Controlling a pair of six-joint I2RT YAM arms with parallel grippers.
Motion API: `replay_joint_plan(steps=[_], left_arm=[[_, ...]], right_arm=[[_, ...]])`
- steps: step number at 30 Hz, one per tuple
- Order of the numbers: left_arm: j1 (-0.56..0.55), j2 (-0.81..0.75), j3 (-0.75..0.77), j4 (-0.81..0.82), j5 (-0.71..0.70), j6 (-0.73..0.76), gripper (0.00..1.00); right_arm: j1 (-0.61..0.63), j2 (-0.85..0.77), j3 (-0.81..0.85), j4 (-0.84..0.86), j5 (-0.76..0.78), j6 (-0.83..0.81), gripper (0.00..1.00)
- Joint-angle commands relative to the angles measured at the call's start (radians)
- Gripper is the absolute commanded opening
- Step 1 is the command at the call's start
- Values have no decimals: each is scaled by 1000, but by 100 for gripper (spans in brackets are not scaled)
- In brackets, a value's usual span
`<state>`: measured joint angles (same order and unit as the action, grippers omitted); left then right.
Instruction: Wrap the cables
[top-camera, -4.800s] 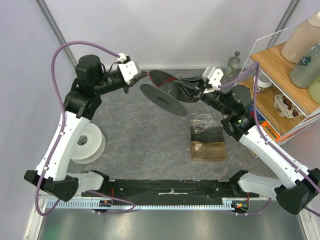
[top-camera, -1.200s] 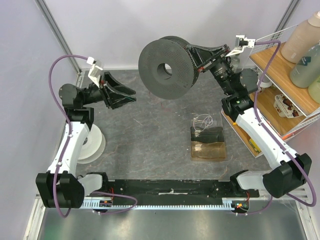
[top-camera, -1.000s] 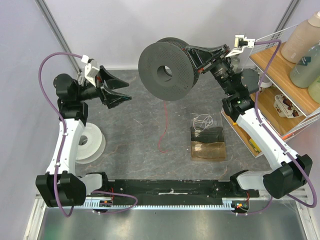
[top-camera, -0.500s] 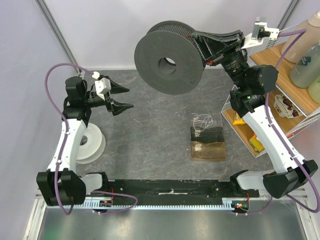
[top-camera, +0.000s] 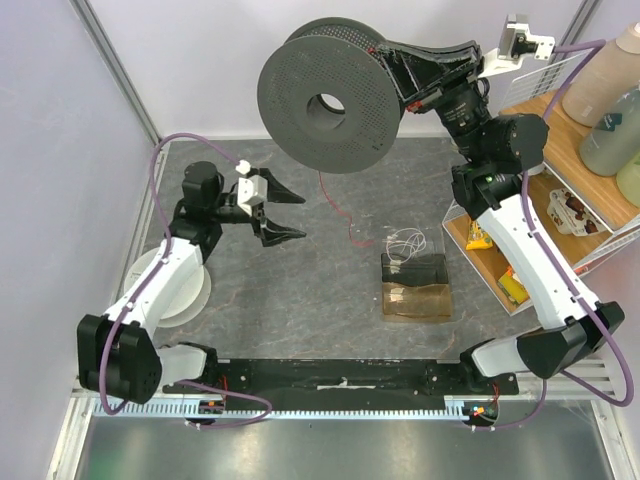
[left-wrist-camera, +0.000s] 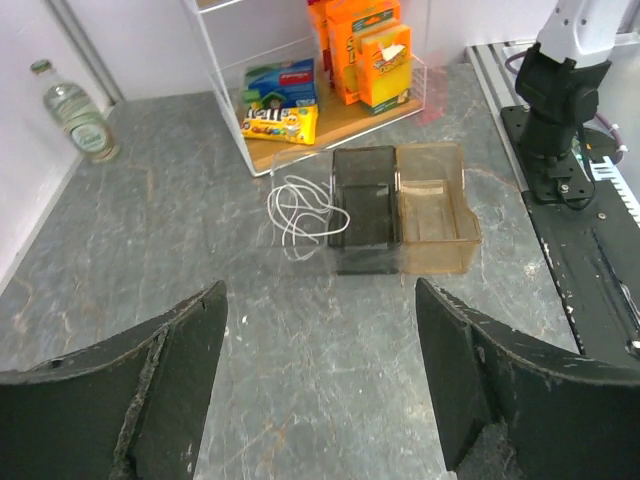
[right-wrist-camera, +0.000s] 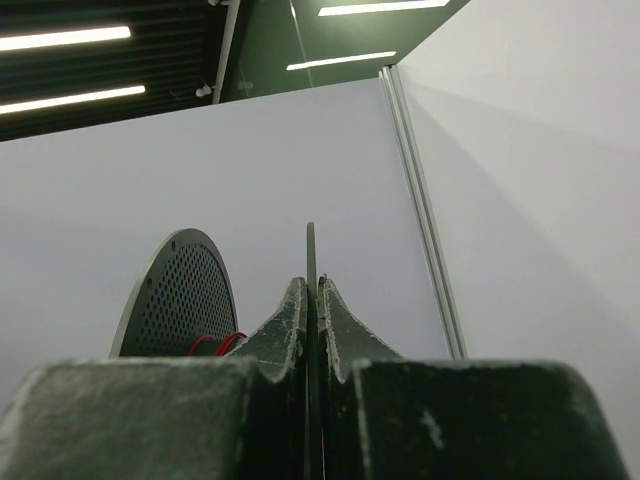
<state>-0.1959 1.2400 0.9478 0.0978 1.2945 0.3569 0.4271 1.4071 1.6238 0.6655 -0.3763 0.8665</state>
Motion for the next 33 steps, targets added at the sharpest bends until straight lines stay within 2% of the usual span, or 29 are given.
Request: replay_joint_plan(steps=[1,6,8,9,12,19,26,28,33], left_arm=[[-57,50,19,161,-3,-86,82],[-112,87,49,354,-10,-287,83],[-125,99,28,463,-79,-346,83],[-119,110,19,515,-119,-413,83],[-77,99,-29,618,-208,-492,81],[-13,4,-124,620,-327,-527,79],[-16,38,-93,628,-295,-547,78],[-31,53,-80,637,-249,-546,78],[-85,76,-52,649,-241,-550,78]], right_arm=[[9,-13,87,60,43,31,0],[13,3,102,65,62,32,0],[18,12,108,71,74,34,0],[21,18,116,72,80,31,0],[24,32,130,63,96,13,0],[30,47,140,60,103,19,0],[36,35,130,54,96,14,0],[39,36,133,52,97,14,0],[52,43,142,48,108,14,0]])
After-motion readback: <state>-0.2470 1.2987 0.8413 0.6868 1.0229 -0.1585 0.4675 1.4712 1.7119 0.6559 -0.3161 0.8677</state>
